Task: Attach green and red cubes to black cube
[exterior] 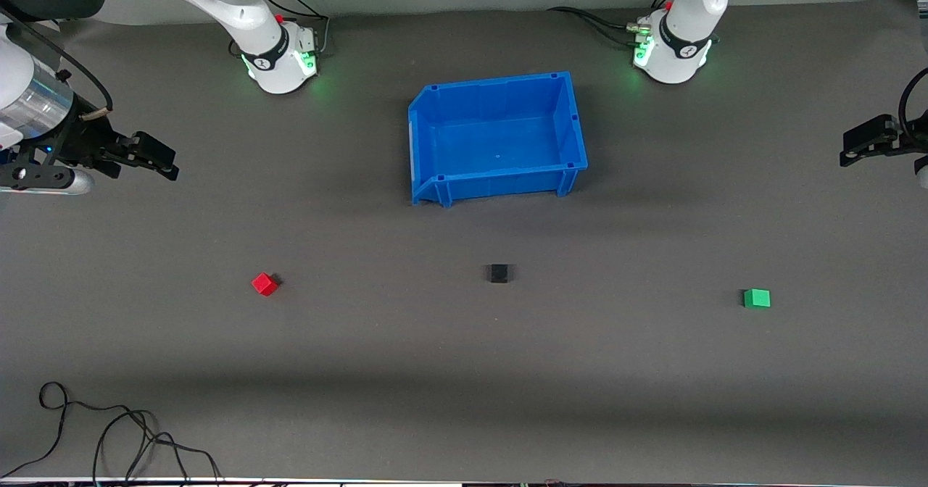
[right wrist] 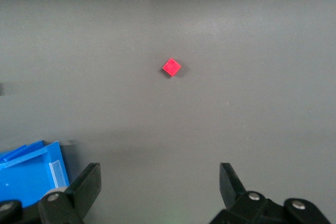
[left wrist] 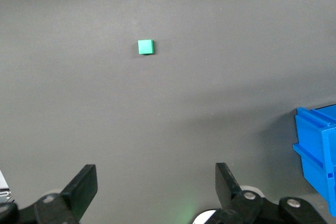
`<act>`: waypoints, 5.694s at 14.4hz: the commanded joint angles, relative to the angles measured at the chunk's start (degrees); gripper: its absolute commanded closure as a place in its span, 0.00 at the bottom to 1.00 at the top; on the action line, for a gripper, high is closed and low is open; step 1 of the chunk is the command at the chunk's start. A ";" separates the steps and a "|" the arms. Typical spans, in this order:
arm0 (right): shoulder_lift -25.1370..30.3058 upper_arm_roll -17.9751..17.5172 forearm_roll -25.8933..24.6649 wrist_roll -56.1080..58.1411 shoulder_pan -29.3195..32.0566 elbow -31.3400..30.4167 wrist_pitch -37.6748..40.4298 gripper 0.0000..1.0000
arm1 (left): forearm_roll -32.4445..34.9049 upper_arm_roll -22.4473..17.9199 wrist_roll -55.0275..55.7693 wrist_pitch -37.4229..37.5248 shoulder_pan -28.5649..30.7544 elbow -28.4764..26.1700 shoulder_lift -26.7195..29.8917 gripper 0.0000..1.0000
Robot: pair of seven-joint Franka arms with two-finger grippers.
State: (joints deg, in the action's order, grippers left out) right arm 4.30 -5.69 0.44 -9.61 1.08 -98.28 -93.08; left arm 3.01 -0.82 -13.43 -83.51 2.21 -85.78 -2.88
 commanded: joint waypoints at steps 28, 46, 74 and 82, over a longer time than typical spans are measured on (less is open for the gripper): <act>-22.93 0.59 3.52 -30.15 1.82 -20.82 -40.42 0.01 | 1.56 -0.85 14.55 2.99 2.44 0.88 -0.89 0.04; -39.02 5.77 3.08 -36.36 -3.63 -9.04 -44.73 0.01 | -7.76 -0.85 72.91 -17.62 10.71 -7.09 -13.65 0.00; -37.17 6.48 14.59 -62.79 -12.15 8.79 -19.06 0.86 | -4.86 -0.85 82.60 -61.69 5.79 -20.39 -32.89 0.16; -50.95 5.86 27.34 -83.45 -20.32 28.29 -19.86 0.86 | -4.77 -0.76 82.51 -61.16 6.05 -19.51 -33.25 1.00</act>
State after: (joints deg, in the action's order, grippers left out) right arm -38.96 -0.35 25.32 -88.01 -16.23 -80.36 -113.74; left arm -2.81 -1.21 67.65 -144.88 8.75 -106.42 -35.53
